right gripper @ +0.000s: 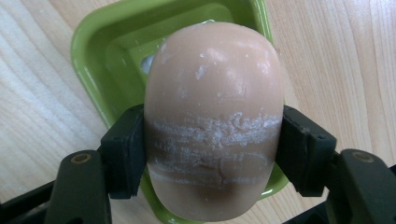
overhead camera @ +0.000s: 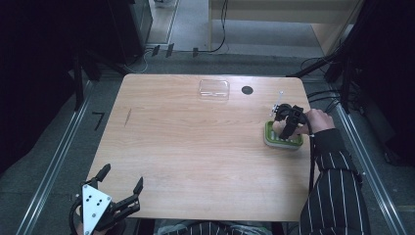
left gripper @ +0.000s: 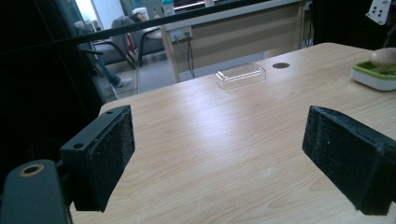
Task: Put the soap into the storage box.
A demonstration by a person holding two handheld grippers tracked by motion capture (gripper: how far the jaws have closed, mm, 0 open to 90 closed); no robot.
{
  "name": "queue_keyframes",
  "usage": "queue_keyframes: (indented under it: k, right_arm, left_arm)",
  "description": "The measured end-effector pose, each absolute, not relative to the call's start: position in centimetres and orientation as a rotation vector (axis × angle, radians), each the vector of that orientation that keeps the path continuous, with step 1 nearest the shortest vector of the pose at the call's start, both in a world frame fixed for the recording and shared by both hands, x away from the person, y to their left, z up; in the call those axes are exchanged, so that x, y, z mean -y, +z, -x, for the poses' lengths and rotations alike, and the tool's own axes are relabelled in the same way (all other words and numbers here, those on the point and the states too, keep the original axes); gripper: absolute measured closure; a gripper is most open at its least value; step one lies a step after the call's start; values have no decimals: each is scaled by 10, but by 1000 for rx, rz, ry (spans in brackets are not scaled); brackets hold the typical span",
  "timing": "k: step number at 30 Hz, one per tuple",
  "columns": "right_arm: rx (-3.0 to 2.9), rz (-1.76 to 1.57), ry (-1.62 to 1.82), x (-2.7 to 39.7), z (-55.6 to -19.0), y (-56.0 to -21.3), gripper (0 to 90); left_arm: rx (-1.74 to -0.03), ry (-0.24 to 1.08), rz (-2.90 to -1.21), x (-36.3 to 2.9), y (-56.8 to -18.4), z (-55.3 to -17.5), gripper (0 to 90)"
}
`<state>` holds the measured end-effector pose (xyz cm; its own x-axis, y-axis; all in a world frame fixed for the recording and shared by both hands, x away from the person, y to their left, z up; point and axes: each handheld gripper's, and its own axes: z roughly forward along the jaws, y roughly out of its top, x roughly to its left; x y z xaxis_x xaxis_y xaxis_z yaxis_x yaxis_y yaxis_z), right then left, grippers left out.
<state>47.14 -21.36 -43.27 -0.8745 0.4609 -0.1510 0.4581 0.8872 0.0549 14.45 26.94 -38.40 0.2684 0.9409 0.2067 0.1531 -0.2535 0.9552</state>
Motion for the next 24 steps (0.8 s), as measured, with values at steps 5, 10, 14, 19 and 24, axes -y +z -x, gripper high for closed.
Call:
queue_keyframes:
  k: [5,10,14,19,24]
  right_arm:
    - [-2897,-704,6,214,-472,-438,335]
    - [-2905,-694,2,214,-474,-441,335]
    - [-2905,-688,-13,213,-474,-444,335]
    - [-2900,-659,-3,212,-475,-446,335]
    - [-2891,-653,2,210,-475,-446,335]
  left_arm:
    - [-1033,1088,-1626,-270,-384,-144,96]
    - [-1029,1091,-1632,-269,-384,-144,96]
    - [-1032,1094,-1630,-270,-384,-143,96]
    - [-1038,1096,-1627,-270,-384,-143,96]
    - [-1037,1098,-1626,-271,-384,-142,96]
